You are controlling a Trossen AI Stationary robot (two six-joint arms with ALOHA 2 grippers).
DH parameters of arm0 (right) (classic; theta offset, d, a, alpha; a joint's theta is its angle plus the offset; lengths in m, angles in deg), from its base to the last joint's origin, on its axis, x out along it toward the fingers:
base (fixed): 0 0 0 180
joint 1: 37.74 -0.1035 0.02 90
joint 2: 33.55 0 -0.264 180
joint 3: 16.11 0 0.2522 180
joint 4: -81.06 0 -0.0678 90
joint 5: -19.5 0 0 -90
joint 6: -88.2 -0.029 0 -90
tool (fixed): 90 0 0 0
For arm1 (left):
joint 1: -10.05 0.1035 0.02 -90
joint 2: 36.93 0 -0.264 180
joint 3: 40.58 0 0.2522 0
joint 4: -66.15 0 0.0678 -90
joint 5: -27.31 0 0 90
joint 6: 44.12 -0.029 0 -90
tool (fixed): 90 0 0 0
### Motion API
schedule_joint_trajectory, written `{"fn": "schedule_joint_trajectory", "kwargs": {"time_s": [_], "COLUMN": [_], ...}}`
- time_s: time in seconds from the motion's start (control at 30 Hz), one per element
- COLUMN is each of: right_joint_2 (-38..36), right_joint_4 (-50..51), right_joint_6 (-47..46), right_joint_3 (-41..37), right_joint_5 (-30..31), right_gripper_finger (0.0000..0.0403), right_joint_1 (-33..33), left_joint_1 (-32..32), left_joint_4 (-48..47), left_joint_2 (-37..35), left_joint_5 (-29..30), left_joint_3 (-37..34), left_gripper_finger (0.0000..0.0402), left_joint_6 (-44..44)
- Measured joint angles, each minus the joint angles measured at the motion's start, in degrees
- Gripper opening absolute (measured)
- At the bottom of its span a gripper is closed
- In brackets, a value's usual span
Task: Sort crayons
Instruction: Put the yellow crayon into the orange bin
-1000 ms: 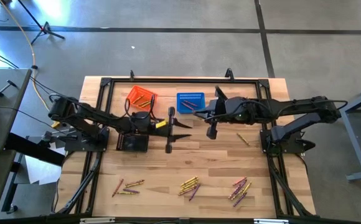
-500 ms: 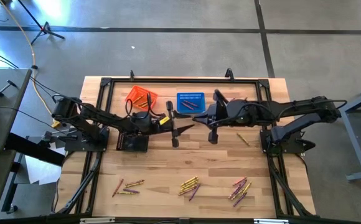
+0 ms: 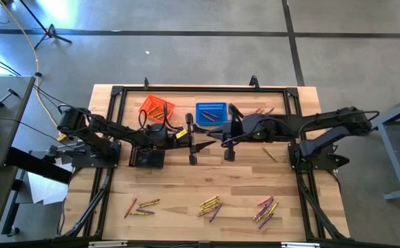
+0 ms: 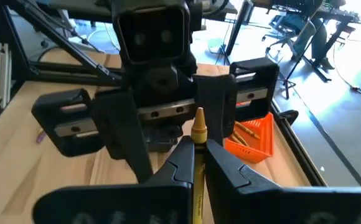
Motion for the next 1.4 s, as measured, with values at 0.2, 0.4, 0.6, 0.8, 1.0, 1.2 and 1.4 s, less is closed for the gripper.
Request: {"fn": "schedule_joint_trajectory", "kwargs": {"time_s": [0.2, 0.4, 0.6, 0.8, 1.0, 1.2, 1.4], "right_joint_2": [0.32, 0.30, 0.30, -0.15, -2.92, -4.66, -4.40], "right_joint_4": [-2.45, -3.79, -3.74, -1.19, 12.28, 34.42, 42.37], "right_joint_6": [1.82, 3.49, 0.55, 0.29, -7.19, -23.40, -29.68], "right_joint_3": [0.00, 0.00, 0.00, 0.00, 0.00, 0.00, 0.00], "right_joint_5": [-0.09, 0.14, 0.40, 0.75, 1.21, 0.77, 7.31], "right_gripper_finger": [0.0007, 0.0007, 0.0024, 0.0097, 0.0158, 0.0171, 0.0166], "right_joint_1": [0.00, 0.00, 0.02, 0.02, 0.00, -0.41, -3.00], "left_joint_1": [0.55, 1.64, 1.84, 1.84, 1.90, 2.63, 11.27], "left_joint_4": [-0.07, -1.20, -1.14, -1.98, -14.57, -51.77, -81.23], "left_joint_2": [0.00, 0.00, 0.00, 0.00, -2.13, -7.57, -10.24], "left_joint_5": [0.06, 0.39, 0.95, 5.49, 23.04, 48.30, 49.72], "left_joint_3": [0.59, 1.11, 1.16, 1.16, 1.24, 1.15, 1.18], "left_gripper_finger": [0.0139, 0.0043, 0.0009, 0.0006, 0.0006, 0.0006, 0.0006], "left_joint_6": [0.19, 3.08, 4.28, 4.06, 0.62, 14.29, 38.02]}}
